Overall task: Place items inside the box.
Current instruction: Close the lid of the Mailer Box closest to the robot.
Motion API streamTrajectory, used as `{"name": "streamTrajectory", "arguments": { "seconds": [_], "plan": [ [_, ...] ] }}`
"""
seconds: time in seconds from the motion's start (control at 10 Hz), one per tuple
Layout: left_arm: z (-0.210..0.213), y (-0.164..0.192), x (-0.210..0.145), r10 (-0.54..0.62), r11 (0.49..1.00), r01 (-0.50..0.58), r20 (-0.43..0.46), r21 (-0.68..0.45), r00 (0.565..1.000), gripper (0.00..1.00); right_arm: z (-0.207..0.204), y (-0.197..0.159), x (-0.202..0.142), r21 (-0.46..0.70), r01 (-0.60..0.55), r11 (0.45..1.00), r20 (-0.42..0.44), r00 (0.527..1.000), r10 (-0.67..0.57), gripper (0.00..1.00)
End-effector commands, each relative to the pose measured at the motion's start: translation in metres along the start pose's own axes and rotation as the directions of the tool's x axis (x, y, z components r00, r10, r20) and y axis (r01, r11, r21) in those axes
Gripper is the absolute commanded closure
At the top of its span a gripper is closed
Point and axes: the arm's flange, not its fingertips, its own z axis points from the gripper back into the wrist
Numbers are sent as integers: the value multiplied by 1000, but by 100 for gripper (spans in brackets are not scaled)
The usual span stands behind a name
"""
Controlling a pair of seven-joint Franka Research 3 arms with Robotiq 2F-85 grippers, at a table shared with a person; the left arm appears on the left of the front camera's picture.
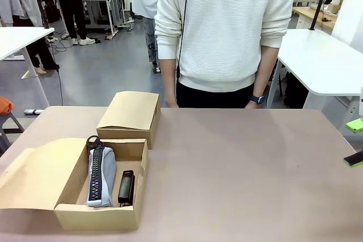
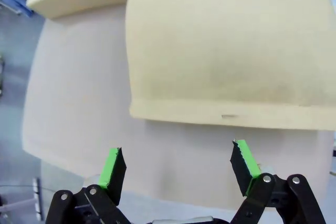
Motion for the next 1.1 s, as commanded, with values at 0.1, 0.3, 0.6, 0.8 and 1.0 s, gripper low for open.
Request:
{"name": "streamTrajectory", "arguments": {
  "seconds": [0.1, 0.3, 0.6, 0.8, 1.0],
  "plan": [
    [-42, -2, -25, 71, 995, -72, -13, -74, 997, 0, 2, 6, -1, 15, 17, 1000, 4, 1000, -17, 0],
    [-66, -6, -28, 128, 985, -122, 39, -118, 991, 0, 2, 6, -1, 15, 17, 1000, 4, 1000, -17, 0],
    [-79, -9, -22, 181, 983, -173, 192, -56, 965, 0, 2, 6, -1, 15, 17, 1000, 4, 1000, -17, 0],
    [-79, -9, -11, 187, 982, -187, 356, -33, 916, 0, 2, 6, -1, 15, 17, 1000, 4, 1000, -17, 0],
    [-73, -7, 0, 151, 987, -162, 417, -10, 896, 0, 2, 6, -1, 15, 17, 1000, 4, 1000, -17, 0]
  ]
}}
